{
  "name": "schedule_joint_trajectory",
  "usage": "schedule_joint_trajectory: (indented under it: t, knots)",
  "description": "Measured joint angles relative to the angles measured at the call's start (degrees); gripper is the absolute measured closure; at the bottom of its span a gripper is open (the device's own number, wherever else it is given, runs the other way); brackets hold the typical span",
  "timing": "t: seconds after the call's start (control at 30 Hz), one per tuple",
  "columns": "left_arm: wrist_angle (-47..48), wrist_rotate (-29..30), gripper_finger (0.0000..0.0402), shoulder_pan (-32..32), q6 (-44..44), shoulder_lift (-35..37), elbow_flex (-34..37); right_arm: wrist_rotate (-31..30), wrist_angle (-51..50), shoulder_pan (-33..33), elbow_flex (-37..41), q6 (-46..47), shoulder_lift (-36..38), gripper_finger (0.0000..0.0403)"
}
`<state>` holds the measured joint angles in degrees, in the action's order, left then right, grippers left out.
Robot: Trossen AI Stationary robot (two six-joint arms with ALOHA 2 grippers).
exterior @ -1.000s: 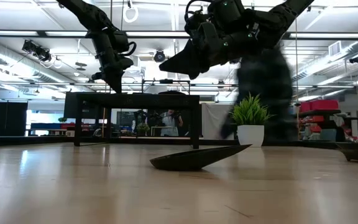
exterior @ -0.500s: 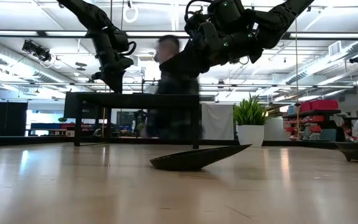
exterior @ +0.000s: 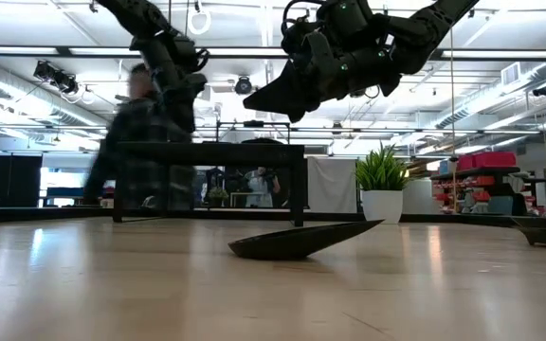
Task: Pick & Place Mini shaped plates
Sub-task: Stack the black leaf-shaped plate on top of the leaf-shaped plate on the shelf
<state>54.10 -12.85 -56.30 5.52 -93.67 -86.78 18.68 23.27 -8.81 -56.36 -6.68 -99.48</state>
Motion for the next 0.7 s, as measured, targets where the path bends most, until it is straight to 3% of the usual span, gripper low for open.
schedule_joint_trajectory:
  t: [0.17, 0.37, 0.43, 0.57, 0.7]
  knots:
    - [-2.65, 1.24, 0.0354, 7.67, 0.24, 1.58, 0.04, -0.09, -0.42, -0.10, 0.00, 4.56, 0.00, 0.0392]
    - [-7.71, 7.78, 0.0380, 21.45, 1.22, 5.28, 2.38, -0.23, -6.09, -0.10, 0.04, 5.43, 1.23, 0.0392]
    - [-11.82, 8.36, 0.0385, 25.68, 1.65, 7.29, 6.34, -1.32, -10.65, -0.10, 0.04, 5.19, 3.17, 0.0392]
    - [-21.17, 7.28, 0.0387, 33.30, 0.73, 11.51, 17.56, -9.02, -21.44, 0.26, 0.04, 4.00, 7.64, 0.0392]
    - [-33.60, 7.13, 0.0385, 42.31, -7.69, 14.39, 28.56, -15.26, -29.12, 1.50, 0.04, 3.02, 11.64, 0.0392]
